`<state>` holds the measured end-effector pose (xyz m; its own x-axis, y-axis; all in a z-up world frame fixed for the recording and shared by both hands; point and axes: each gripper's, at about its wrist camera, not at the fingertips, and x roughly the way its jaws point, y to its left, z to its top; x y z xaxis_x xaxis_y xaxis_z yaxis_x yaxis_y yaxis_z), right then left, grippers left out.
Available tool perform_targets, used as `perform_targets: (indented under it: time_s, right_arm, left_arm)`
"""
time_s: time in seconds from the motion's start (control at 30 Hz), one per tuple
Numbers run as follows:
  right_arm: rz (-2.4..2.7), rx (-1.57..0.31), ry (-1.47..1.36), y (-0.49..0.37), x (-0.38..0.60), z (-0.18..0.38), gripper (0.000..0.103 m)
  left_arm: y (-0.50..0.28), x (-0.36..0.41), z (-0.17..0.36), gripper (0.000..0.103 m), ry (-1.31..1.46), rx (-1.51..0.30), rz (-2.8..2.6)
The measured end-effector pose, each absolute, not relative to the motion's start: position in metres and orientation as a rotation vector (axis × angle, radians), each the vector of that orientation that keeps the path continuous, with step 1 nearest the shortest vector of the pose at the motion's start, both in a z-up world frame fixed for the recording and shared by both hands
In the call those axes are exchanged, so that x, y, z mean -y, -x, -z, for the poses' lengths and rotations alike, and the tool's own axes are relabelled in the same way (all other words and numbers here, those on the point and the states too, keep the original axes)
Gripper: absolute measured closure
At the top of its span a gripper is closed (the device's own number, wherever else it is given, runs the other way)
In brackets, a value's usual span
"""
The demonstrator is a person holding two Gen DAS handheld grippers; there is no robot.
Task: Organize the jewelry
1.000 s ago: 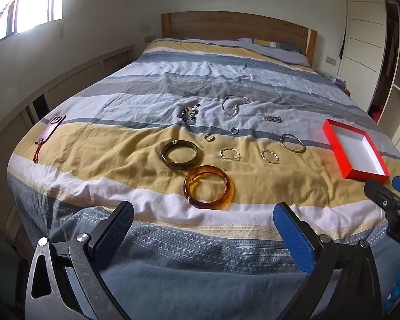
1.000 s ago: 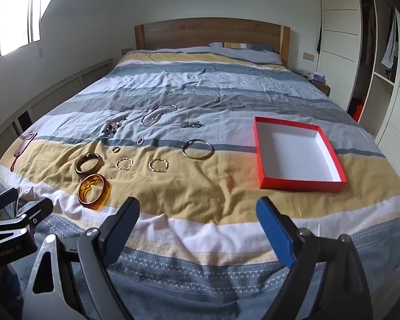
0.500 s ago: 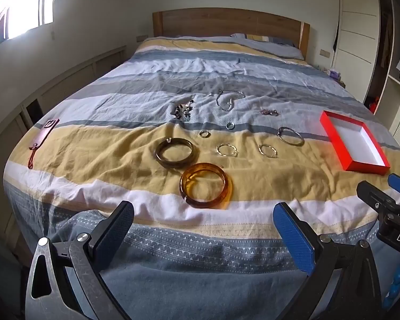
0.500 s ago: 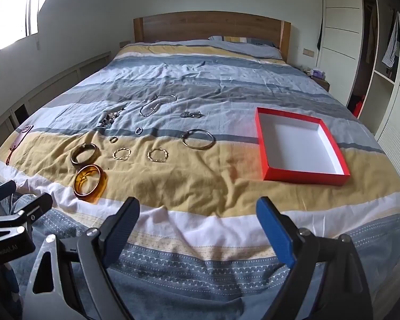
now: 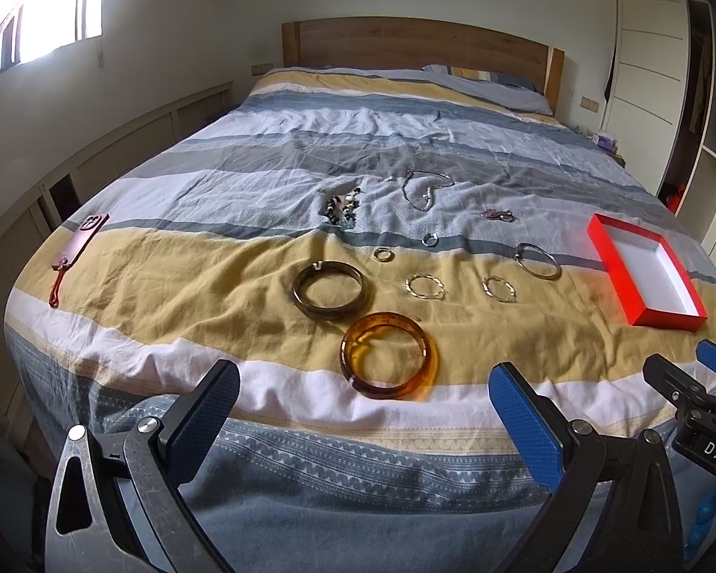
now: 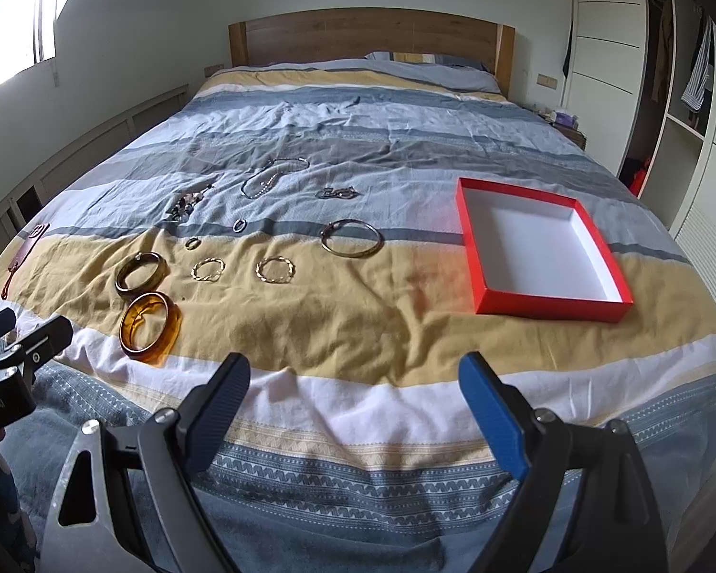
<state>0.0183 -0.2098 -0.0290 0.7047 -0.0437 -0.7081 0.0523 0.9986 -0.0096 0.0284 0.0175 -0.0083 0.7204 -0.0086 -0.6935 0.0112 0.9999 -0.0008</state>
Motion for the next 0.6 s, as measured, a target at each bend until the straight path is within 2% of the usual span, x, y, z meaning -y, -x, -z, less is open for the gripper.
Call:
perform_targets:
  time_s: [0.6]
  right_arm:
    - [0.071, -0.812, -0.004, -0.032, 0.2, 0.024, 0.014]
  left_arm:
    - [-0.046, -0.021, 0.001, 0.003, -0.041, -0.772, 0.064]
